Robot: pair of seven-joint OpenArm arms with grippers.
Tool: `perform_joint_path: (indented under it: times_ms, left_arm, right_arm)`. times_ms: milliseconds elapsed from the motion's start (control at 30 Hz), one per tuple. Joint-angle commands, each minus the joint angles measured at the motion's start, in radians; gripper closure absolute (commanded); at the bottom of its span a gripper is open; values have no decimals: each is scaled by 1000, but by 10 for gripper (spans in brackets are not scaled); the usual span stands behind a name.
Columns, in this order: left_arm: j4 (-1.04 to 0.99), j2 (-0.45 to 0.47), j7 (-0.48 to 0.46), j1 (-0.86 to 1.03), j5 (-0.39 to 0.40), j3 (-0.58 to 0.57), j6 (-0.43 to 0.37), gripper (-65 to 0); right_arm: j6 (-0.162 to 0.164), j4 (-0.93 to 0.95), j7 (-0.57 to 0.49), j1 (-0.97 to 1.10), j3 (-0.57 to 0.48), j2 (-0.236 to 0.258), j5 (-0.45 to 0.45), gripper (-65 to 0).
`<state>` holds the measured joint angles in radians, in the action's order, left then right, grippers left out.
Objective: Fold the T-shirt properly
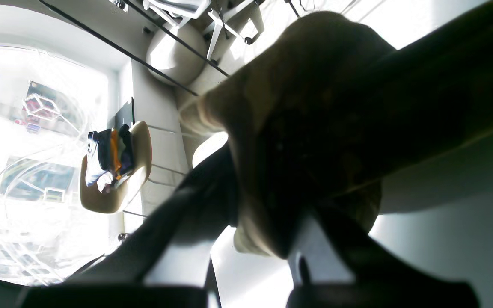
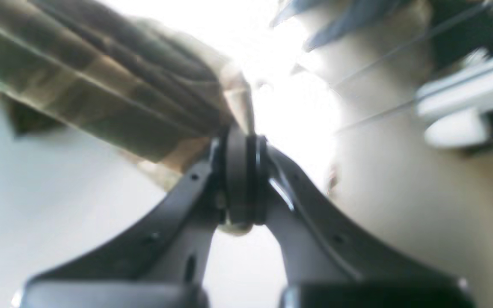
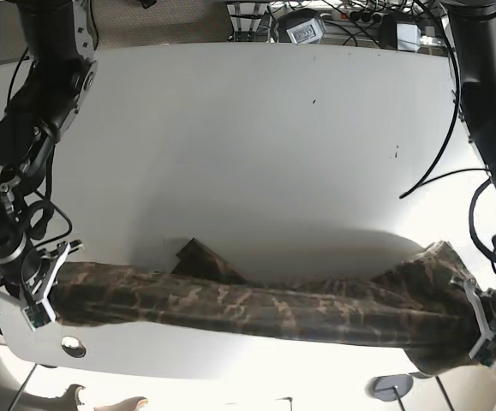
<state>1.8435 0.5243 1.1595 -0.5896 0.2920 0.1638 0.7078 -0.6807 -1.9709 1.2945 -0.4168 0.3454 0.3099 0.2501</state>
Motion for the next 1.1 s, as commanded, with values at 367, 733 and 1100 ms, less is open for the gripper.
perform_joint_path:
  times_ms: [367,733,1100]
  left_arm:
    - [163,-234,18,678,-12,472,-10,0]
    - [160,-260,-92,906,-20,576,-10,-14]
    - [158,-257,-91,920,52,592,-10,-361]
  right_arm:
    - [8,-37,-123,617,226,11,185,-19]
    - [5,-35,-161,816,228,-65,185,-109]
    - [-17,-40,-161,797,323,-107,186,-636]
